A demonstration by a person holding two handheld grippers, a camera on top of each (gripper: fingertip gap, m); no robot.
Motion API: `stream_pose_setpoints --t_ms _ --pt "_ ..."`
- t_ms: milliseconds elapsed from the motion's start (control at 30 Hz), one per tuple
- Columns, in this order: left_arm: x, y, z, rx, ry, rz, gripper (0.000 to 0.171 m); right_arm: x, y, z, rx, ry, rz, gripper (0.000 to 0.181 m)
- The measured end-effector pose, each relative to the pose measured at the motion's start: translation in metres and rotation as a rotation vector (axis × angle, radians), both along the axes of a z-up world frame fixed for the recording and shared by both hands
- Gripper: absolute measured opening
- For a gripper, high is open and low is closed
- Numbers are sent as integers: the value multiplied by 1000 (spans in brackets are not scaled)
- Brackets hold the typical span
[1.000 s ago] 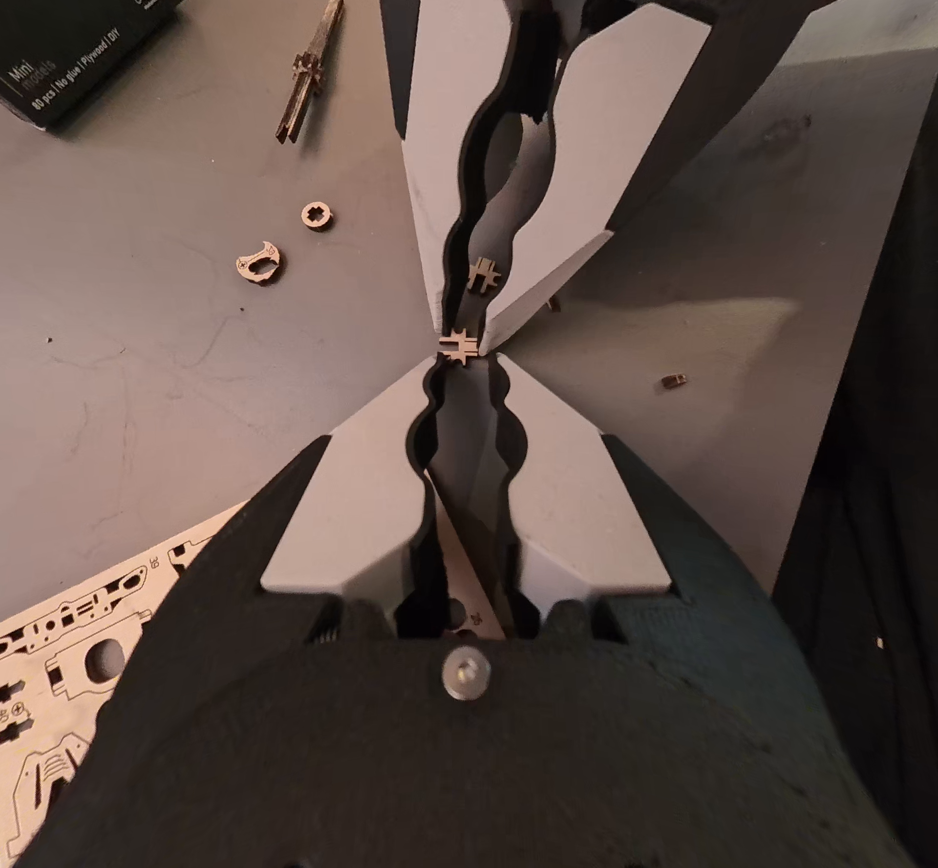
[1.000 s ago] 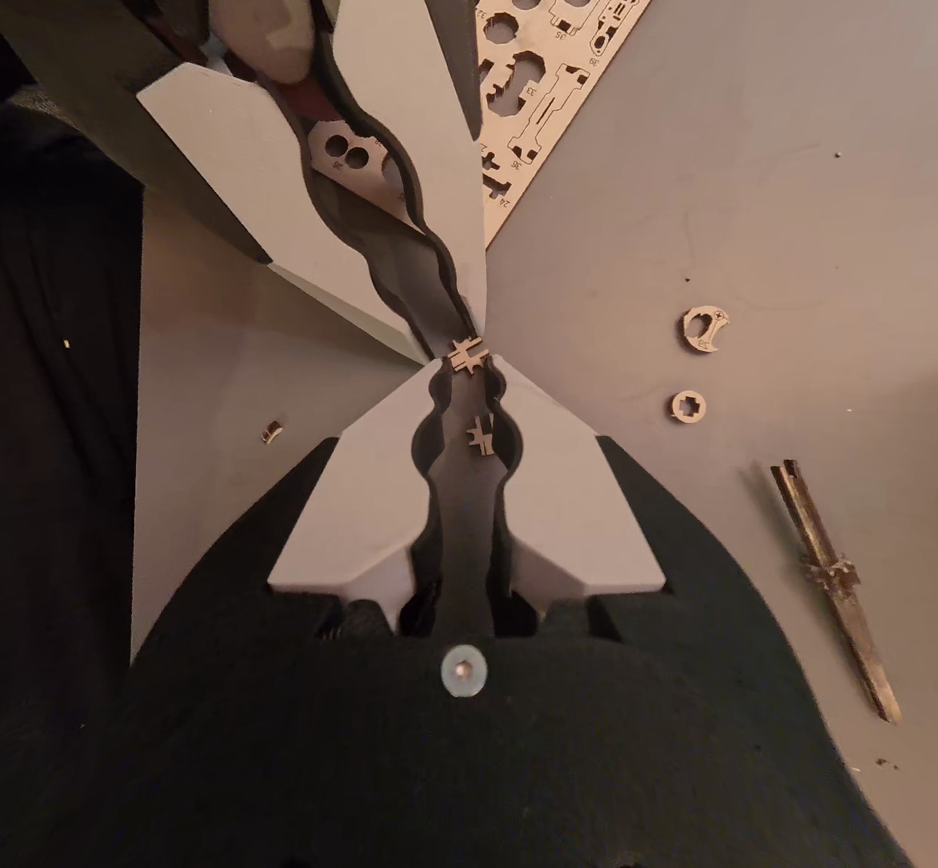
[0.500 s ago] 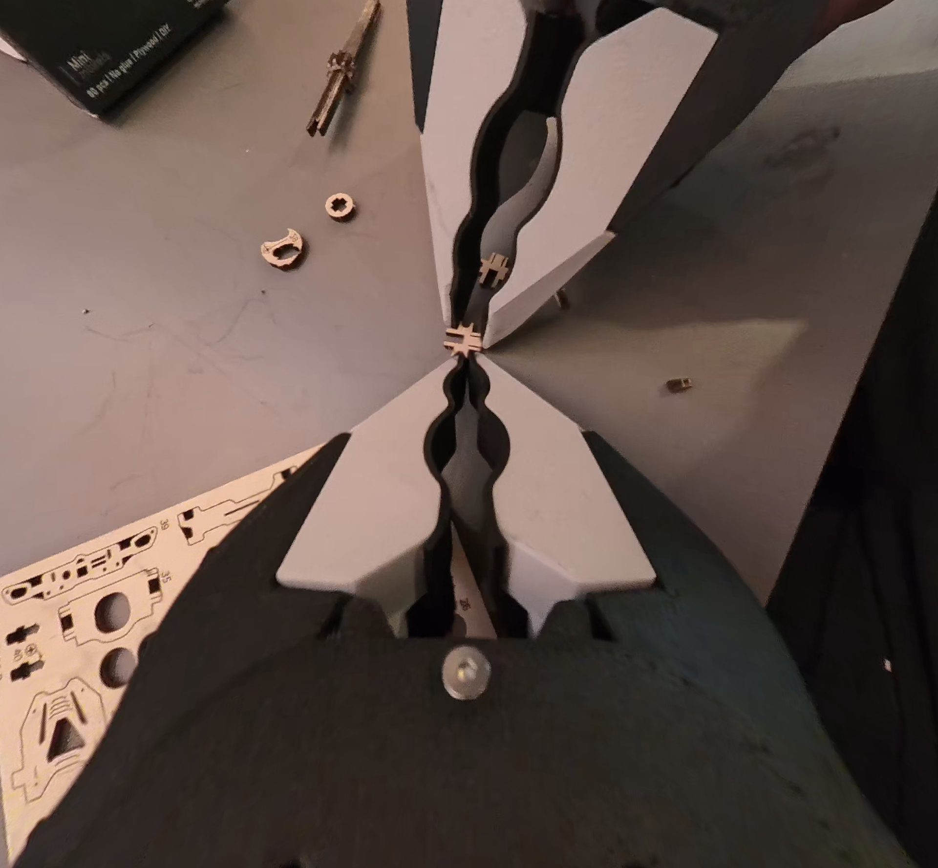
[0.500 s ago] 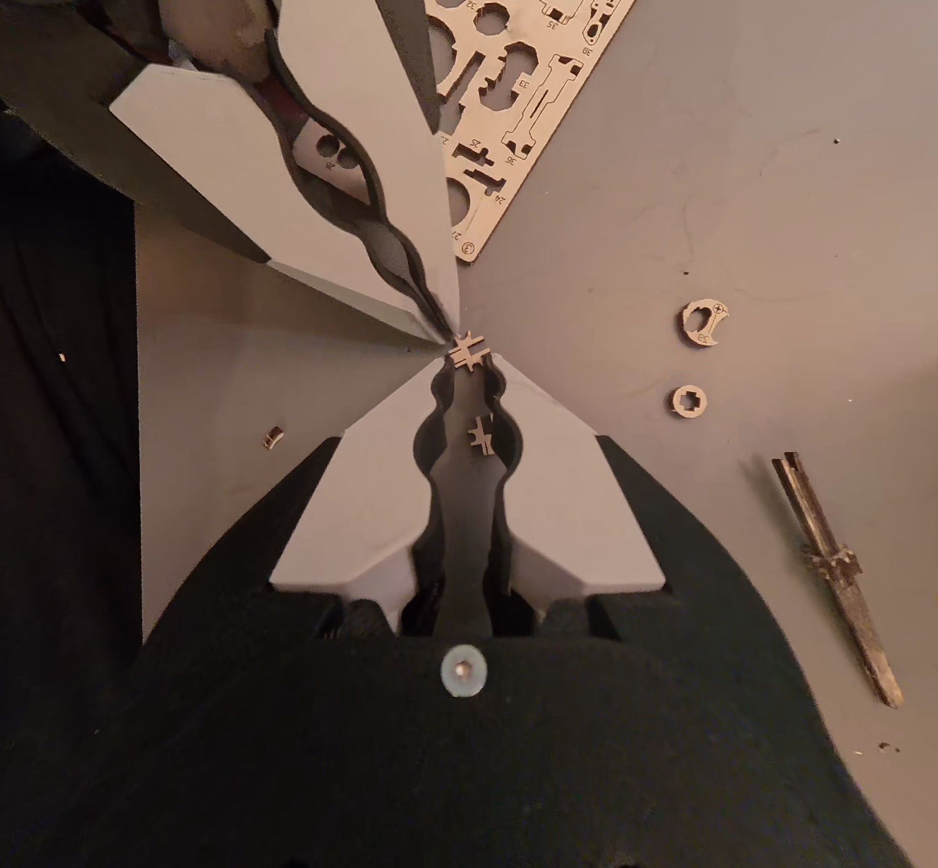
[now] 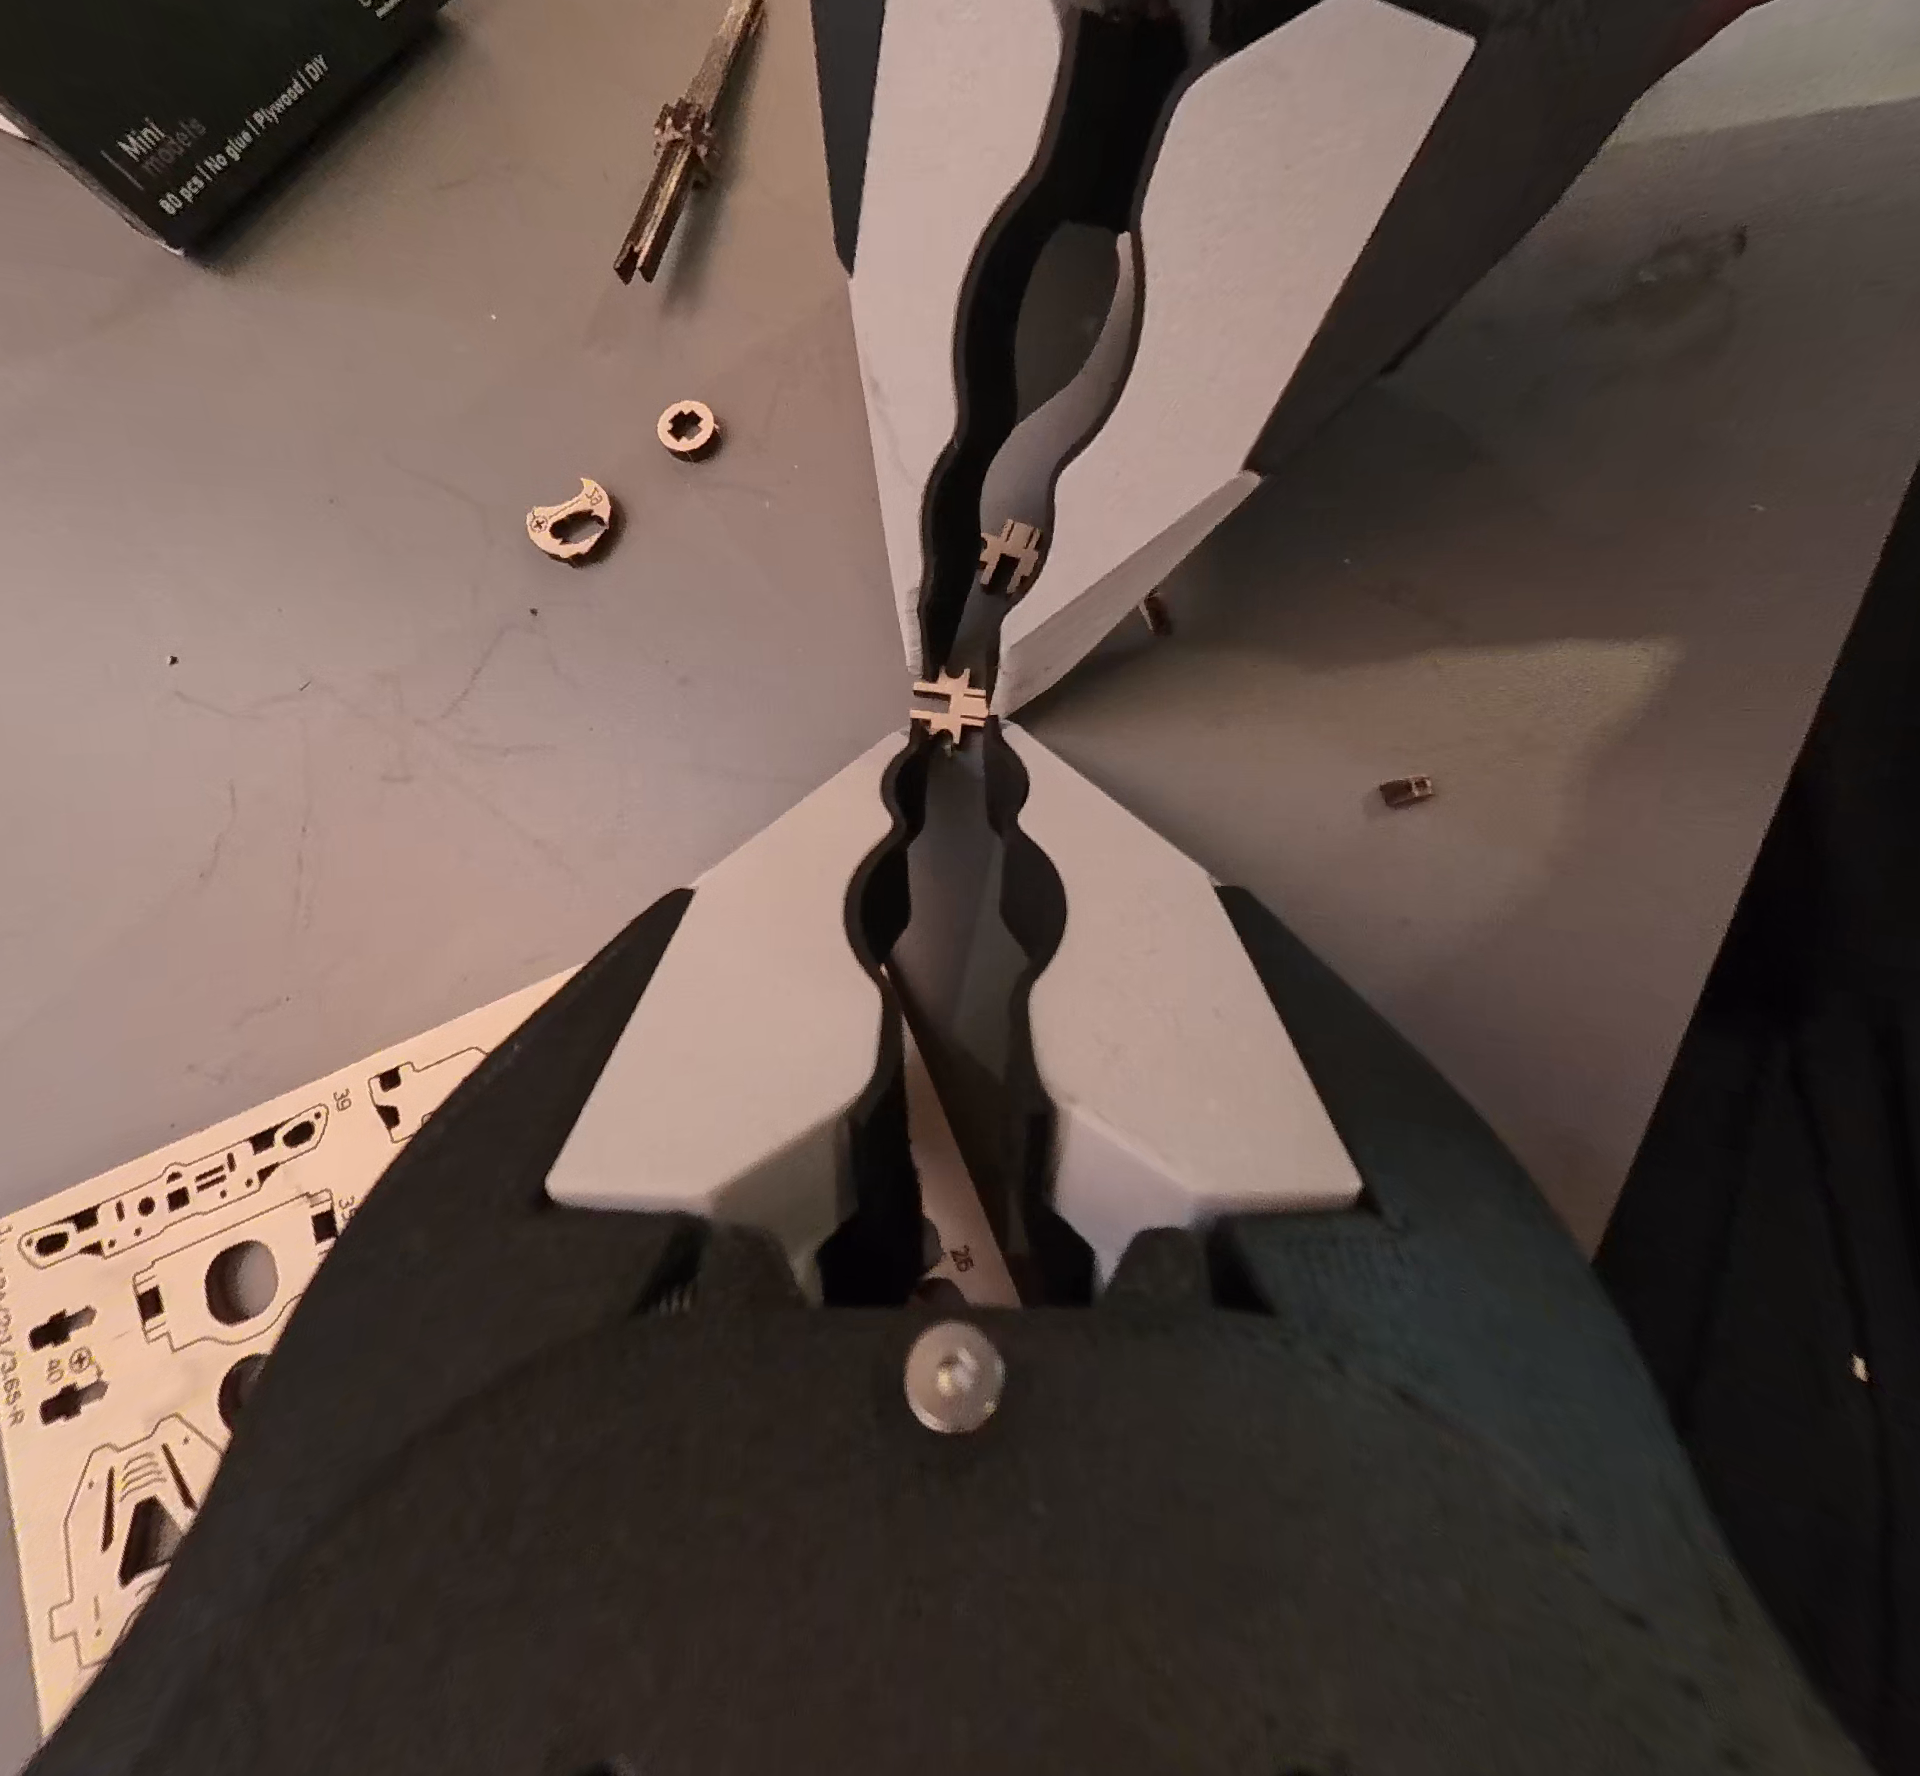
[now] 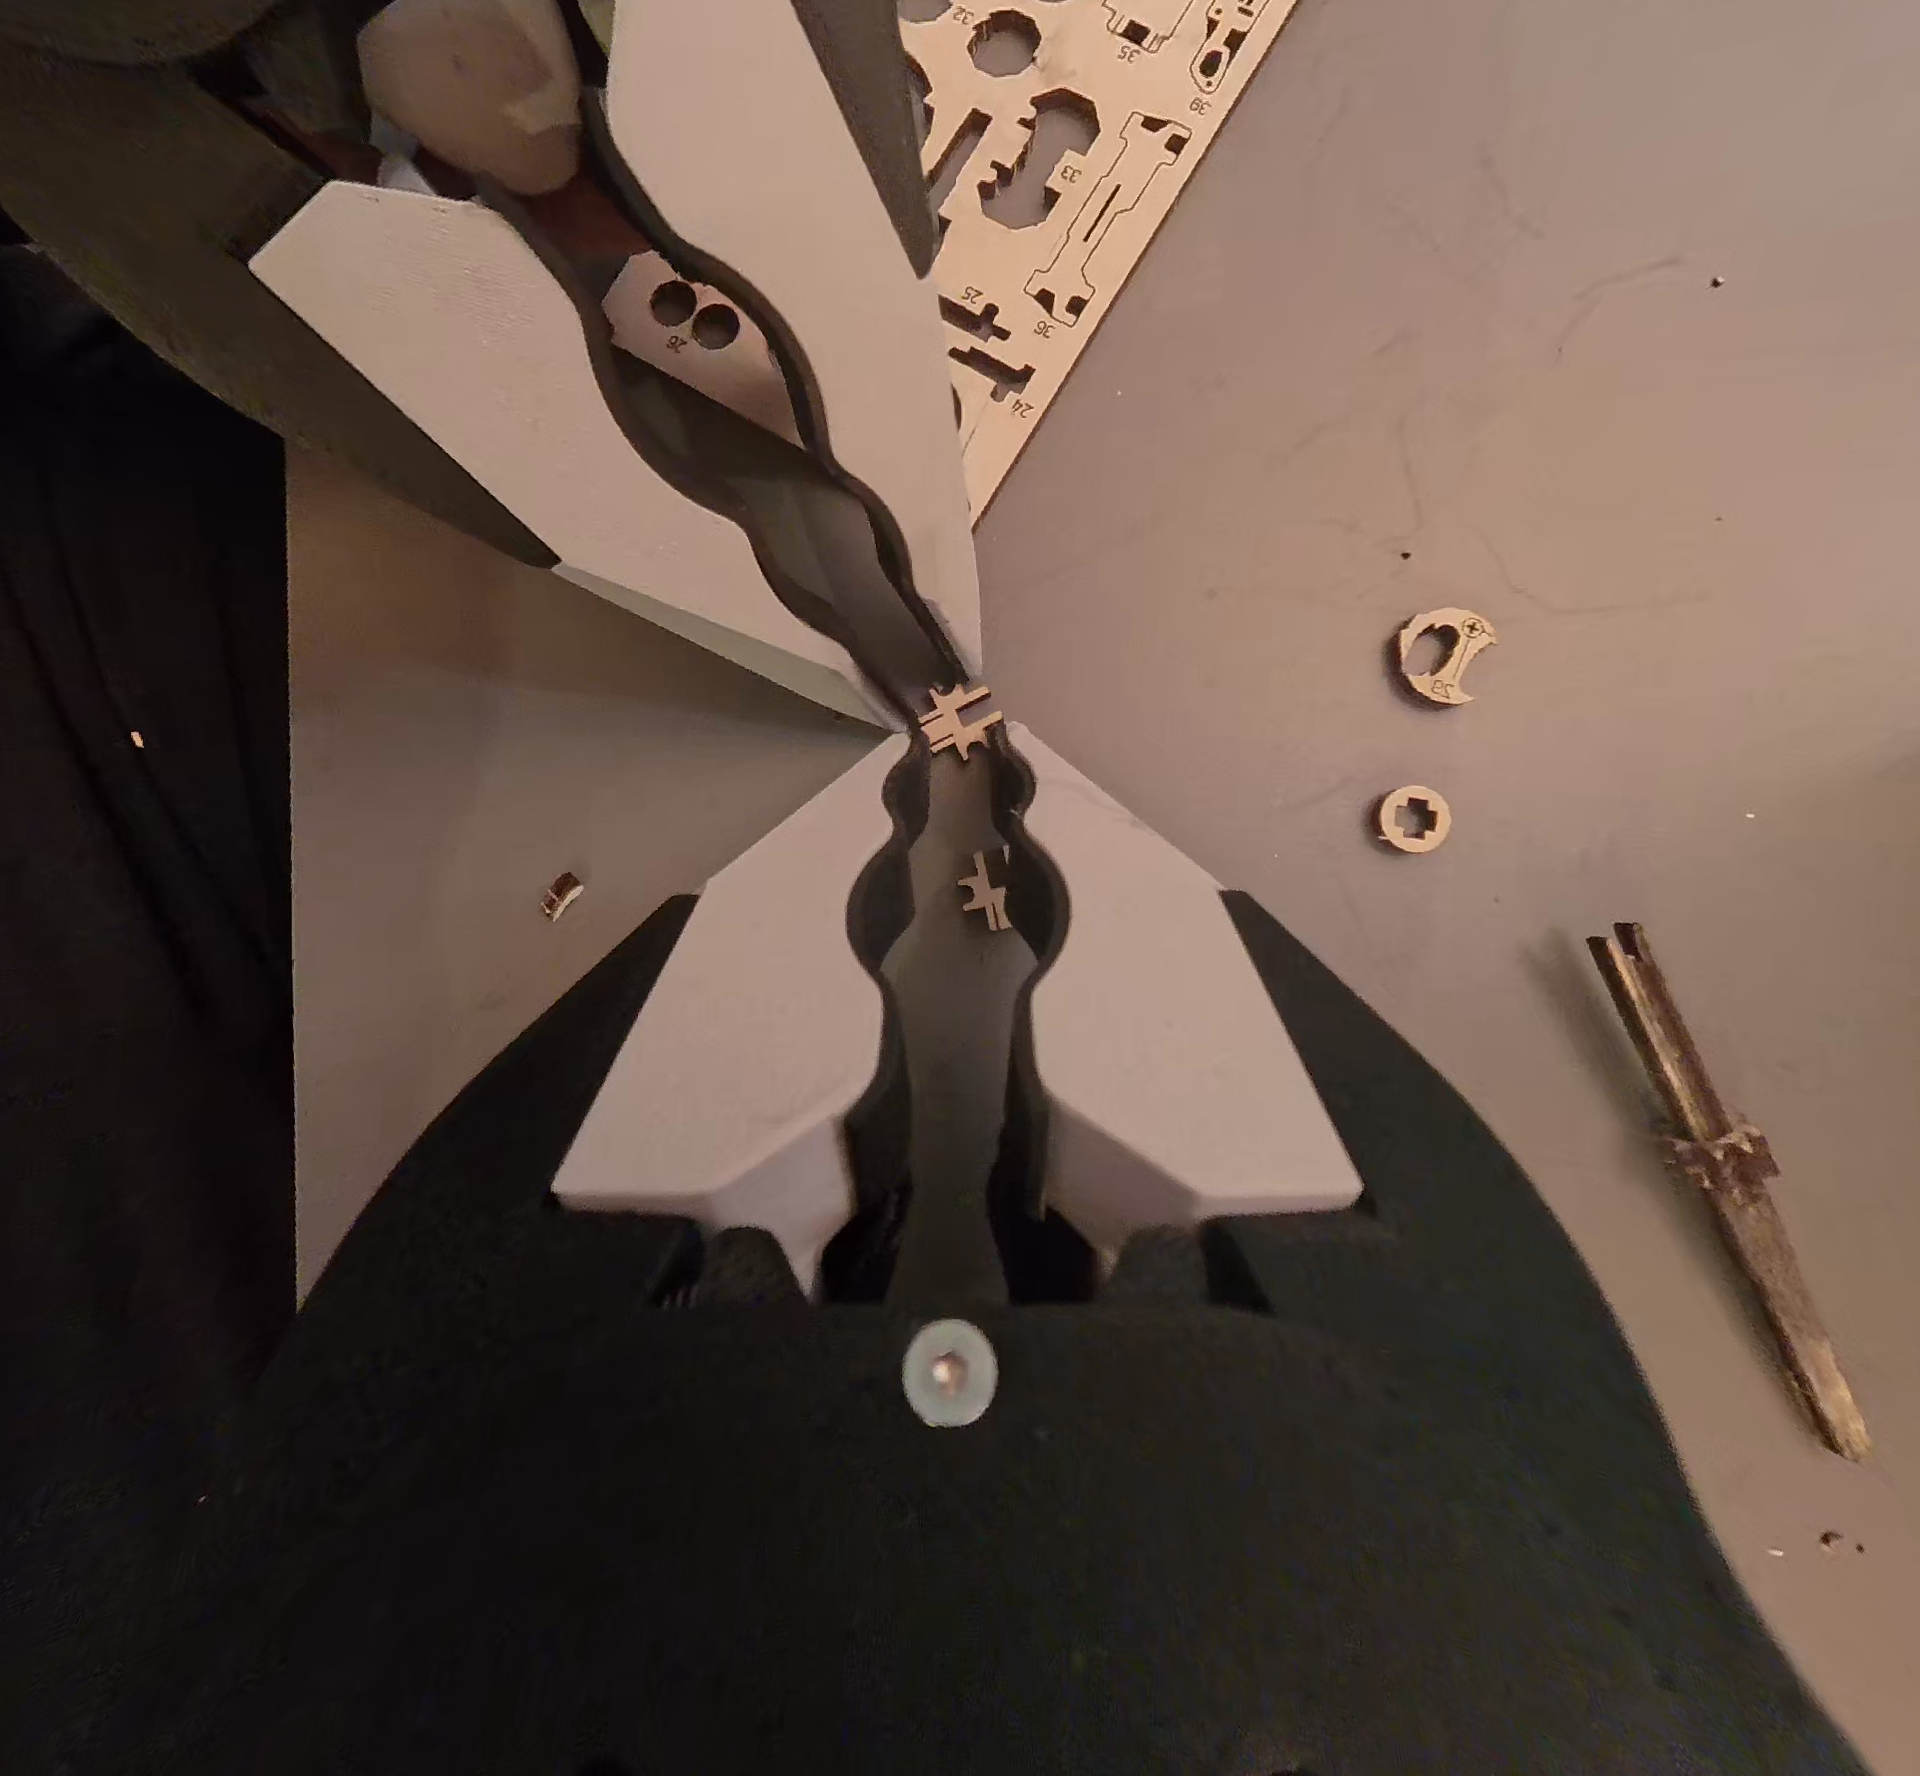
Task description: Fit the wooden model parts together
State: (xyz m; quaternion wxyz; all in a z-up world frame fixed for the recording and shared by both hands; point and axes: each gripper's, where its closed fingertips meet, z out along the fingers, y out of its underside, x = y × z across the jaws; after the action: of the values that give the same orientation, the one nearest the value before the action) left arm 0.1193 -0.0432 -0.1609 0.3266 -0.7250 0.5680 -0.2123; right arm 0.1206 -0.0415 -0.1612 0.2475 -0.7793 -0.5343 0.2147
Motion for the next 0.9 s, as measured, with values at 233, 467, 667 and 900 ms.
stream_pose_setpoints --t_ms 233,467,667,900 --pt "0 0 0 6 1 11 8 0 0 0 2 -1 -2 9" --pt "-2 2 1 -10 -8 32 11 1 2 3 -27 27 -31 26" --pt "-7 4 4 -19 -20 49 16 21 10 27 -11 72 -76 23" --pt "-6 1 8 -24 -21 50 19 44 3 23 -27 0 -75 19"
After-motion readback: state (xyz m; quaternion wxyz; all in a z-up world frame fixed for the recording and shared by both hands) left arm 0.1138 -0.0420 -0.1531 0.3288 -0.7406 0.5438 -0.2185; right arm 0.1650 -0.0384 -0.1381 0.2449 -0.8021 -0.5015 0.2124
